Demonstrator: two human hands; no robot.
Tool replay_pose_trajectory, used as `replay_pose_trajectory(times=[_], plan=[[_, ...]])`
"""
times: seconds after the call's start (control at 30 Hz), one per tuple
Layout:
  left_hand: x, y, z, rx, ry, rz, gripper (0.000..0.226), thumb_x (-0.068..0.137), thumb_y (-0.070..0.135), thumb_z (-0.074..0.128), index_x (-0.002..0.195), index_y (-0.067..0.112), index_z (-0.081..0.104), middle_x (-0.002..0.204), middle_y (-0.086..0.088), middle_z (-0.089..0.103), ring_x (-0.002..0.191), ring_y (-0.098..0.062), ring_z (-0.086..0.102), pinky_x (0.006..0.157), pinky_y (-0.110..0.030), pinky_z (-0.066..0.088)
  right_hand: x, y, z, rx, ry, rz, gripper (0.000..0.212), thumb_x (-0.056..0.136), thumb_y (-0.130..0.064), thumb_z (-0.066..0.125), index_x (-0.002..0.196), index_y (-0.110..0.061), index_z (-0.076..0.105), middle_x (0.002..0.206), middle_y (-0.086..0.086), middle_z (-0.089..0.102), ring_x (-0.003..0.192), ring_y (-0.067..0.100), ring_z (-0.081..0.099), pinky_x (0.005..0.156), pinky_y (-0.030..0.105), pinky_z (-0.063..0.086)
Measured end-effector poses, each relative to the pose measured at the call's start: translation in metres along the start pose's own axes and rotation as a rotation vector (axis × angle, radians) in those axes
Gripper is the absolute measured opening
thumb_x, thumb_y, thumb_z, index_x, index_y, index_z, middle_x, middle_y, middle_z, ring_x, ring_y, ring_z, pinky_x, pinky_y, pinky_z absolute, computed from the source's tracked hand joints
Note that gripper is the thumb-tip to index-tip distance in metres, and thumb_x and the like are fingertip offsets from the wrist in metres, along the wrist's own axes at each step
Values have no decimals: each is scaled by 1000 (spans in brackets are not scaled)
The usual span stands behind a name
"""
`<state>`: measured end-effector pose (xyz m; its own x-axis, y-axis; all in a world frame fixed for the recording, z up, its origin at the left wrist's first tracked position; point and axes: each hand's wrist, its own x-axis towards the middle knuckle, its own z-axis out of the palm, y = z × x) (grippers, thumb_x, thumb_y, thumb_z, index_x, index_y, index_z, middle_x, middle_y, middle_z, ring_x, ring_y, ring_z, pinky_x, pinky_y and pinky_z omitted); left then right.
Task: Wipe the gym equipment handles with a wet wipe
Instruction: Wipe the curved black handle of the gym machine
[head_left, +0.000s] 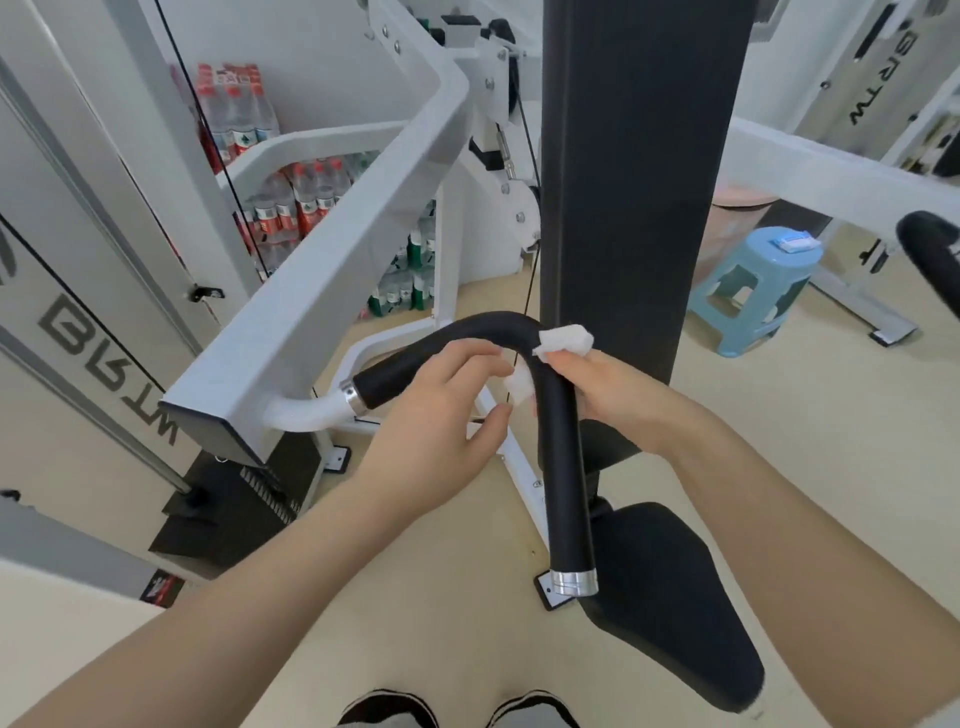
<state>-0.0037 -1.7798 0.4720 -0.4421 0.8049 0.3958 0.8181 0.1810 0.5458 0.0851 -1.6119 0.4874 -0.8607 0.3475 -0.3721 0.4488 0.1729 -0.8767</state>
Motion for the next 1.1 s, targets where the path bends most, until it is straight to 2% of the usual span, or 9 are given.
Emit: replay_pose_trajectory(times=[0.13, 0.27, 0.4, 0.53, 0.7, 0.83, 0.9, 1.0, 1.1], plan=[[-6, 12, 22, -157, -62, -145, 33, 94, 21, 48, 127, 20, 48, 115, 13, 48, 93, 7, 47, 76, 1, 35, -11, 43, -1, 332, -137, -84, 32, 101, -28, 35, 121, -17, 57, 115, 0, 67, 109, 17, 62, 92, 33, 49], [-12, 22, 29, -161, -68, -95, 39, 96, 7, 40, 134, 14, 45, 121, 13, 48, 108, 5, 46, 87, 6, 25, 5, 30, -8, 610, -154, -236, 41, 83, 1, 38, 122, 7, 48, 99, 7, 61, 90, 20, 56, 84, 33, 45], [-14, 28, 31, -116, -77, -106, 46, 95, 12, 34, 141, 16, 38, 142, 10, 39, 130, 3, 32, 108, -9, 22, 8, 35, -7, 878, -170, -116, 50, 83, -5, 34, 131, 2, 45, 96, 11, 61, 82, 20, 57, 78, 32, 45], [-19, 36, 44, -103, -92, -206, 47, 97, 16, 39, 143, 16, 33, 150, 8, 29, 137, -2, 22, 111, -11, 15, -14, 64, 2, 1000, -333, 24, 40, 87, -10, 28, 106, -3, 63, 85, 11, 71, 70, 18, 68, 67, 30, 55], [-21, 45, 50, -14, -65, -186, 53, 96, 22, 45, 145, 13, 28, 152, 7, 23, 139, -2, 10, 108, -6, 3, 7, 50, 8, 969, -319, 40, 45, 98, -37, 25, 110, -11, 60, 93, 6, 68, 84, 20, 66, 80, 35, 50], [-24, 44, 51, -52, -86, -250, 58, 94, 25, 46, 147, 16, 22, 155, 13, 12, 135, 9, 7, 106, 0, 3, -26, 94, 23, 784, -503, 87, 32, 91, -29, 44, 110, -12, 64, 99, 9, 66, 95, 26, 66, 89, 39, 52], [-26, 44, 54, -103, -89, -263, 60, 94, 25, 46, 148, 16, 21, 156, 14, 10, 139, 6, 9, 114, -14, 13, -35, 103, 18, 700, -554, 92, 36, 90, -21, 48, 123, -8, 56, 110, 13, 63, 102, 27, 64, 93, 40, 50], [-26, 44, 54, -186, -60, -297, 55, 95, 22, 45, 146, 17, 26, 154, 15, 17, 139, 4, 16, 115, -26, 22, -23, 84, 6, 669, -349, -61, 29, 92, -4, 47, 119, 0, 56, 109, 14, 64, 100, 22, 64, 91, 34, 52], [-24, 39, 49, -262, -9, -297, 44, 97, 19, 44, 140, 18, 39, 149, 15, 29, 136, 3, 26, 112, -18, 24, -19, 65, 6, 379, -70, -215, 22, 94, -2, 44, 110, 0, 60, 100, 17, 65, 93, 25, 66, 84, 37, 56]])
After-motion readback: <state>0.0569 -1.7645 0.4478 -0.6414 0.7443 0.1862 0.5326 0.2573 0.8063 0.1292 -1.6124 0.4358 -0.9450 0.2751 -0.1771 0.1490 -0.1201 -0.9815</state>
